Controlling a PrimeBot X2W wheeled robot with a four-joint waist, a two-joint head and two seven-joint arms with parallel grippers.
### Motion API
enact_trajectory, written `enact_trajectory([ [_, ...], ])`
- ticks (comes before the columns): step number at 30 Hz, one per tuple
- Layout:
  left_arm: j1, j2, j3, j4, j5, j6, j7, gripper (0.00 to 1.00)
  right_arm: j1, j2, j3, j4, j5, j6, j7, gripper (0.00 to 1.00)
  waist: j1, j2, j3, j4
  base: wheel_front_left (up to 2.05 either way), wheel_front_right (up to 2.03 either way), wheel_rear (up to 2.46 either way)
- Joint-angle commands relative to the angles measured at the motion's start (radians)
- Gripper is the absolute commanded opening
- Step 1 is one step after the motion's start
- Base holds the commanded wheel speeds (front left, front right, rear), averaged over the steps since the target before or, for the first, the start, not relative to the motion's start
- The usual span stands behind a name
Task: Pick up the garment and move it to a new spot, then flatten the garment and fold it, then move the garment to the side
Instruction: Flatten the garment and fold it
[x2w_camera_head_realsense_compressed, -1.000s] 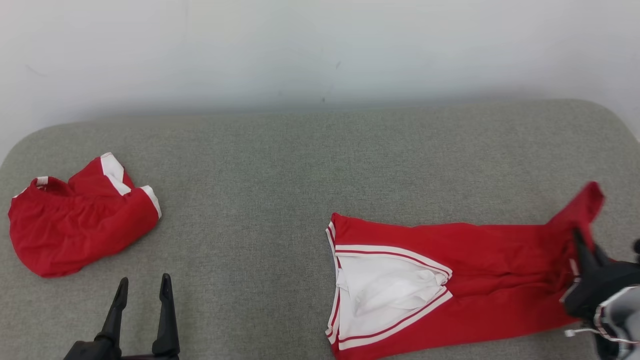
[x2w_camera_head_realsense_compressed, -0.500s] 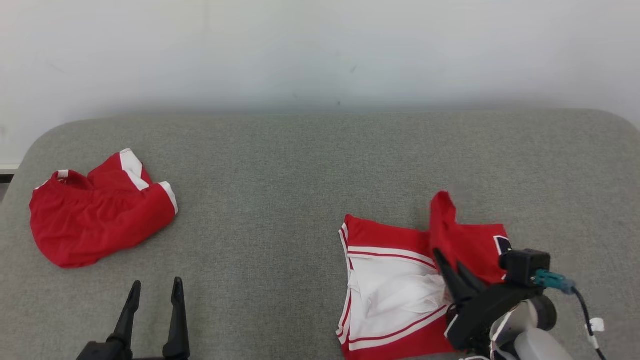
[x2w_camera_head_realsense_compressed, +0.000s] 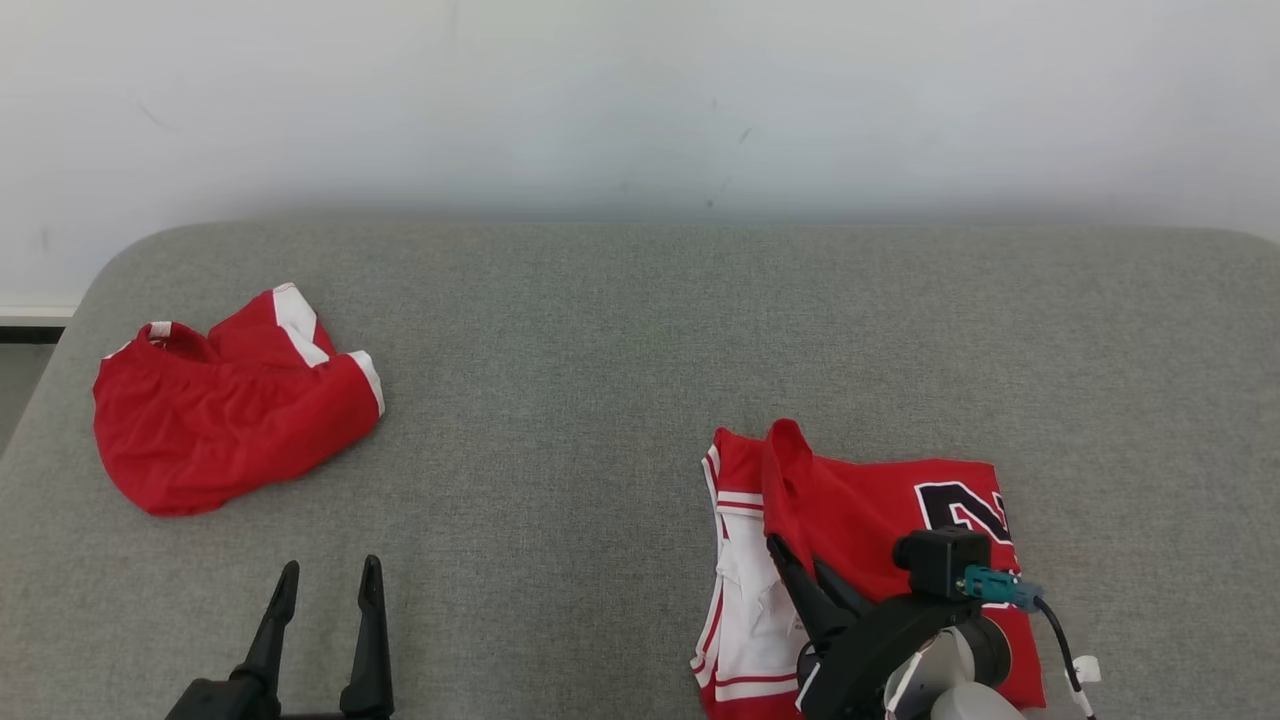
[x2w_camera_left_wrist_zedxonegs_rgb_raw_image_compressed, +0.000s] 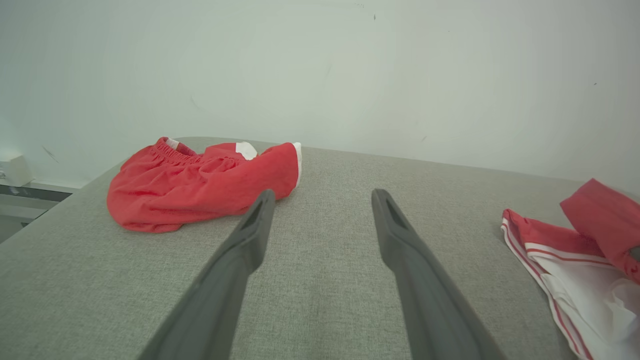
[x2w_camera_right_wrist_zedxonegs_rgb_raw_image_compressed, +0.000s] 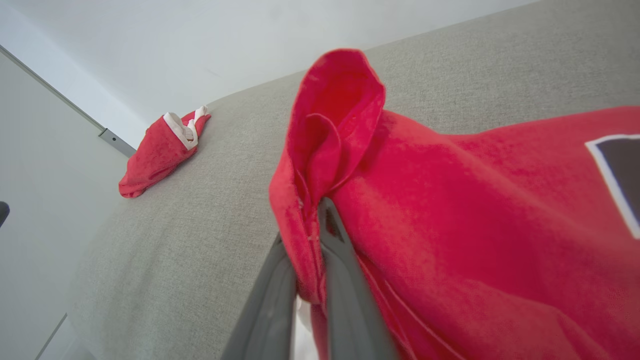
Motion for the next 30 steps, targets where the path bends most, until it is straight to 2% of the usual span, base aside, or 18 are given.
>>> enact_trajectory([
  [1, -0.011, -0.002, 0.000, 0.002, -0.010, 0.001, -0.003, 1.00, -0.011, 0.008, 0.005, 0.011, 0.001, -0.003, -0.013, 0.00, -0.0001, 0.0000, 0.002, 0.003, 0.00, 0.00, 0.00],
  [2, -0.012, -0.002, -0.002, 0.003, -0.010, 0.001, -0.003, 1.00, -0.015, 0.010, 0.007, 0.020, 0.004, -0.003, -0.022, 0.00, -0.0001, 0.0000, 0.003, 0.004, 0.00, 0.00, 0.00],
  [3, -0.012, -0.002, -0.002, 0.004, -0.012, 0.001, -0.003, 1.00, -0.018, 0.013, 0.010, 0.028, 0.008, -0.003, -0.029, 0.05, -0.0001, 0.0000, 0.003, 0.004, 0.00, 0.00, 0.00],
  [5, -0.011, -0.002, -0.002, 0.004, -0.015, 0.001, -0.003, 1.00, -0.027, 0.017, 0.016, 0.038, 0.008, -0.003, -0.052, 0.78, -0.0001, 0.0000, 0.004, 0.002, 0.00, 0.00, 0.00],
  [6, -0.009, -0.002, -0.002, 0.005, -0.016, 0.001, -0.003, 1.00, -0.031, 0.017, 0.017, 0.045, 0.009, -0.003, -0.061, 1.00, -0.0001, 0.0000, 0.005, 0.002, 0.00, 0.00, 0.00],
  [16, -0.001, -0.002, 0.010, 0.004, -0.017, 0.001, -0.003, 1.00, -0.062, -0.053, -0.037, 0.020, -0.014, -0.003, -0.162, 1.00, -0.0001, 0.0000, 0.000, -0.021, 0.00, 0.00, 0.00],
  [22, 0.008, -0.002, 0.015, -0.001, -0.014, 0.001, -0.003, 1.00, -0.033, -0.108, -0.132, -0.021, -0.042, -0.003, -0.212, 1.00, -0.0001, 0.0000, -0.011, -0.038, 0.00, 0.00, 0.00],
  [30, 0.029, -0.002, 0.029, -0.011, -0.007, 0.005, -0.003, 1.00, 0.064, -0.131, -0.268, -0.108, -0.100, -0.003, -0.253, 1.00, -0.0001, 0.0000, -0.036, -0.066, 0.00, 0.00, 0.00],
])
